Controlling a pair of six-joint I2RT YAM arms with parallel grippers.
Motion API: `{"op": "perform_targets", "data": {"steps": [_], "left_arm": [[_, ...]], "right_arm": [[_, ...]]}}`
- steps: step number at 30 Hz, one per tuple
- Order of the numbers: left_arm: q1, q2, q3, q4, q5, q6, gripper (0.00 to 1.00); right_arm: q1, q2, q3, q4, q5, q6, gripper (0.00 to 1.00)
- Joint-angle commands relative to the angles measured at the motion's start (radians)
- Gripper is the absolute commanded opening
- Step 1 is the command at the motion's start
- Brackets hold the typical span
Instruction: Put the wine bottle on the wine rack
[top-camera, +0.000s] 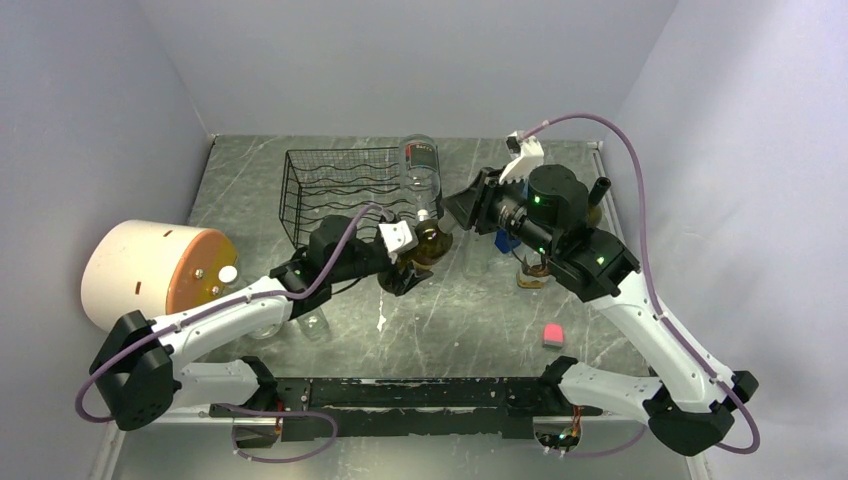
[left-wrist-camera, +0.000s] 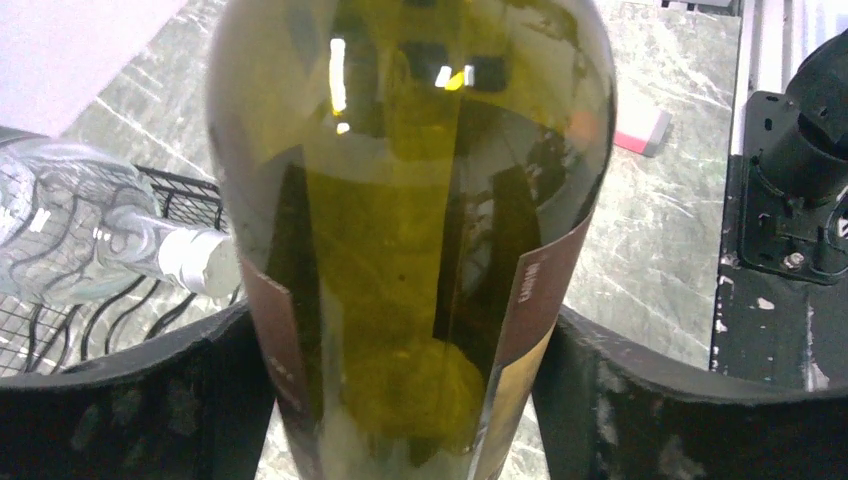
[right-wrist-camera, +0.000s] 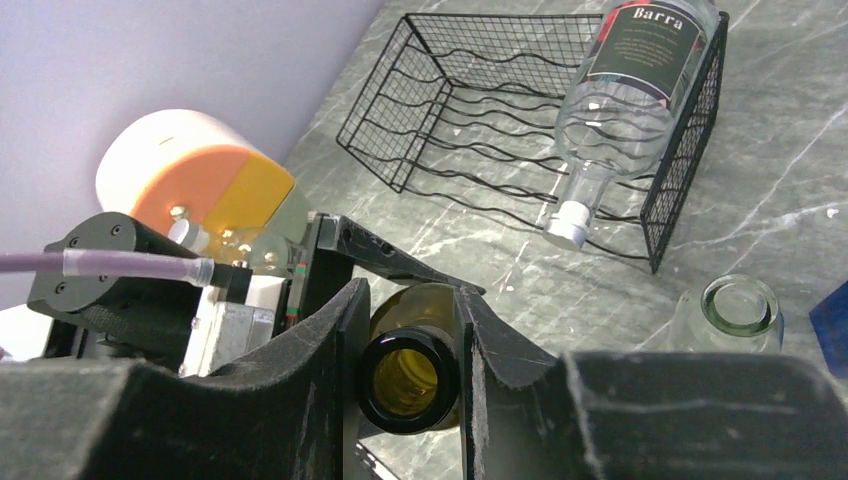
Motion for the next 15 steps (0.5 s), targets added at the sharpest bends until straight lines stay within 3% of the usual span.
{"op": "perform_targets", "data": {"steps": [1,2,3,4,6,8,11,15], "left_arm": [[-0.005,0.001,-0.001,0.091,0.048,0.059,0.71],[-0.005,-0.005,-0.004,0.104,0.053,0.069,0.57],[-0.005,-0.011,-0.001,0.098,0.064,0.085,0.16],[-0.005,-0.014,0.013,0.072,0.062,0.122,0.08],[-0.003,-0.018,0.057,0.001,0.031,0.198,0.07],[-0.004,-0.031,0.076,-0.031,-0.004,0.275,0.07],[-0.003,-0.051,0.098,-0.056,-0.075,0.385,0.07],[-0.004,-0.038,0.157,-0.103,-0.121,0.622,0.07]], "right_arm": [[-0.002,-0.049,0.047,0.126,-0.064,0.056,0.00],[-0.002,-0.050,0.046,0.120,-0.068,0.055,0.00],[-0.002,-0.048,0.048,0.109,-0.079,0.046,0.00],[-0.001,-0.045,0.051,0.092,-0.101,0.025,0.11],[-0.001,-0.043,0.059,0.017,-0.102,-0.025,0.42],[-0.002,-0.067,0.049,-0.037,-0.061,-0.065,0.63],[-0.001,-0.100,0.044,-0.103,-0.026,-0.121,0.77],[-0.001,-0.121,0.056,-0.185,-0.038,-0.194,0.81]]}}
